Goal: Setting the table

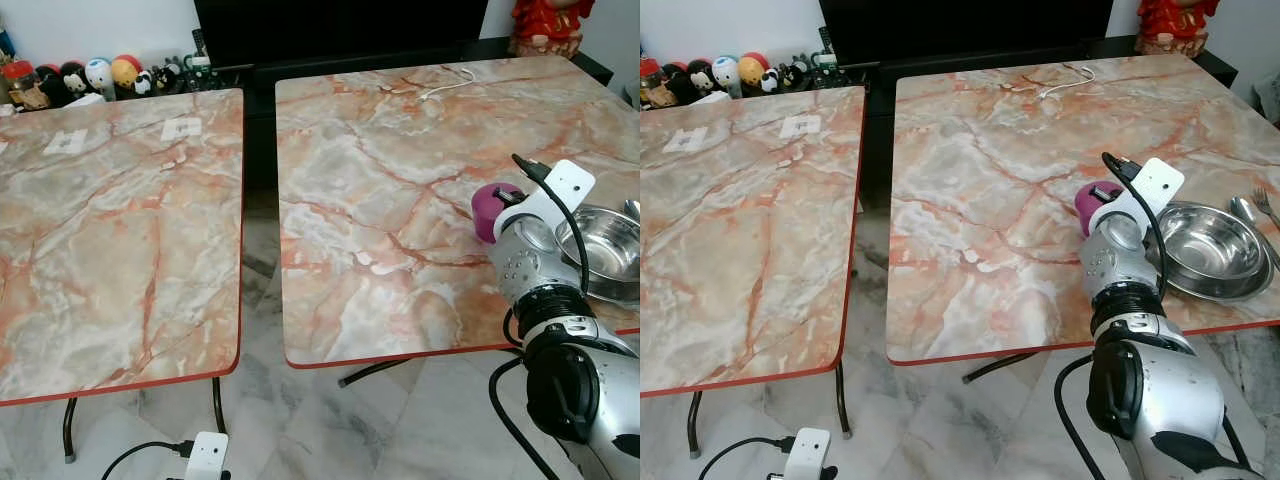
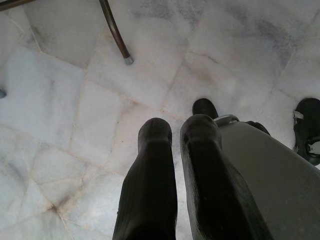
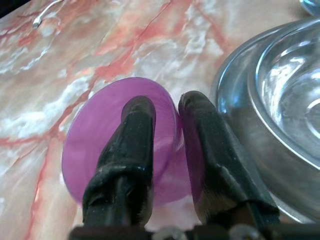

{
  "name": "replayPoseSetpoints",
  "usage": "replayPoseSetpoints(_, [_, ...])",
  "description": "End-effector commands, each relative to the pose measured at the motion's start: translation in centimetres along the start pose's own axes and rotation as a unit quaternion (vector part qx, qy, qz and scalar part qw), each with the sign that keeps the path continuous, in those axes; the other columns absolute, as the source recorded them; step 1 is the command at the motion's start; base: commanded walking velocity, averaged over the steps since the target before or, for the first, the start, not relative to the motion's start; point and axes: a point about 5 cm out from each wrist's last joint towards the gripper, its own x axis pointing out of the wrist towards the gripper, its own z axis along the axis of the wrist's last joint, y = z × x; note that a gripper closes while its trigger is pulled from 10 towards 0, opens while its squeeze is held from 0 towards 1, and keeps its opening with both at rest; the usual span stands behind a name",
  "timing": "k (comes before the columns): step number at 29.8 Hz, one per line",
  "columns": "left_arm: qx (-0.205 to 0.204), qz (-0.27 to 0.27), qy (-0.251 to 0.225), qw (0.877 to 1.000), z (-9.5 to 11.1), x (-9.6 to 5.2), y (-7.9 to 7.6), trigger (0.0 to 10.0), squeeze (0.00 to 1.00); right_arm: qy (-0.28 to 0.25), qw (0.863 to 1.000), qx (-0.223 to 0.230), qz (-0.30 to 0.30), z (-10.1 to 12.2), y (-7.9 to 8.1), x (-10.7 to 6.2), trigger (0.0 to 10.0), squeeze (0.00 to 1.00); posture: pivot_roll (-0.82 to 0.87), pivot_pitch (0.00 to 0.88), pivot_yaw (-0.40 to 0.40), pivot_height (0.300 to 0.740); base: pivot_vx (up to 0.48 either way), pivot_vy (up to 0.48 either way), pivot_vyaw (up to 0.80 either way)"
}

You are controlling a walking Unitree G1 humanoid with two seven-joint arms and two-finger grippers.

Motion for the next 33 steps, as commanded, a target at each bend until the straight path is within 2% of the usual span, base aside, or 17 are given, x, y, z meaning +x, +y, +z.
replayPoseSetpoints(1, [0.007,0.005,0.018,1.0,-0.9,-0.2,0.5,10.0,0.0,-0.018,1.0,0.015,-0.003,1.5,0.4,0.1,10.0,0.0,-0.07,0.102,0.065,0.74,0.0,0.0,0.0])
replayPoseSetpoints(10, [0.008,0.006,0.018,1.0,-0.9,-0.2,0.5,10.0,0.0,-0.035,0.999,0.019,-0.005,2.2,0.4,0.1,10.0,0.0,-0.07,0.102,0.067,0.74,0.0,0.0,0.0])
replayPoseSetpoints(14, [0.007,0.006,0.018,1.0,-0.9,-0.2,0.6,10.0,0.0,-0.048,0.999,0.005,-0.007,2.5,0.4,0.1,10.0,0.0,-0.07,0.103,0.067,0.74,0.0,0.0,0.0])
replayPoseSetpoints(20, [0.006,0.007,0.017,1.0,-0.9,-0.2,0.5,10.0,0.0,-0.089,0.995,-0.038,-0.002,3.3,0.5,-0.1,10.0,0.0,-0.07,0.102,0.064,0.74,0.0,0.0,0.0])
replayPoseSetpoints(24, [0.005,0.011,0.015,1.0,-0.9,-0.2,0.5,10.0,0.0,-0.158,0.981,-0.102,0.043,3.7,1.2,-0.8,10.0,0.0,-0.07,0.099,0.057,0.74,0.0,0.0,0.0])
replayPoseSetpoints(25, [0.004,0.012,0.014,1.0,-0.9,-0.2,0.5,10.0,0.0,-0.187,0.971,-0.111,0.097,3.0,1.9,-1.8,10.0,0.0,-0.08,0.099,0.056,0.74,0.0,0.0,0.0])
replayPoseSetpoints(26, [0.003,0.012,0.014,1.0,-0.9,-0.2,0.4,10.0,0.0,-0.199,0.966,-0.117,0.119,2.7,2.1,-2.2,10.0,0.0,-0.08,0.103,0.053,0.74,0.0,0.0,0.0])
replayPoseSetpoints(28, [0.002,0.013,0.013,1.0,-0.9,-0.2,0.4,10.0,0.0,-0.219,0.954,-0.143,0.15,1.9,2.1,-3.1,10.0,0.0,-0.08,0.104,0.05,0.74,0.0,0.0,0.0])
replayPoseSetpoints(29, [0.001,0.013,0.013,1.0,-0.9,-0.2,0.4,10.0,0.0,-0.22,0.952,-0.148,0.15,1.7,2.0,-3.2,10.0,0.0,-0.08,0.104,0.05,0.74,0.0,0.0,0.0])
replayPoseSetpoints(33, [0.001,0.015,0.011,1.0,-0.8,-0.2,0.3,10.0,0.0,-0.207,0.948,-0.159,0.182,-1.5,-0.3,-5.3,10.0,0.0,-0.09,0.11,0.045,0.74,0.0,0.0,0.0])
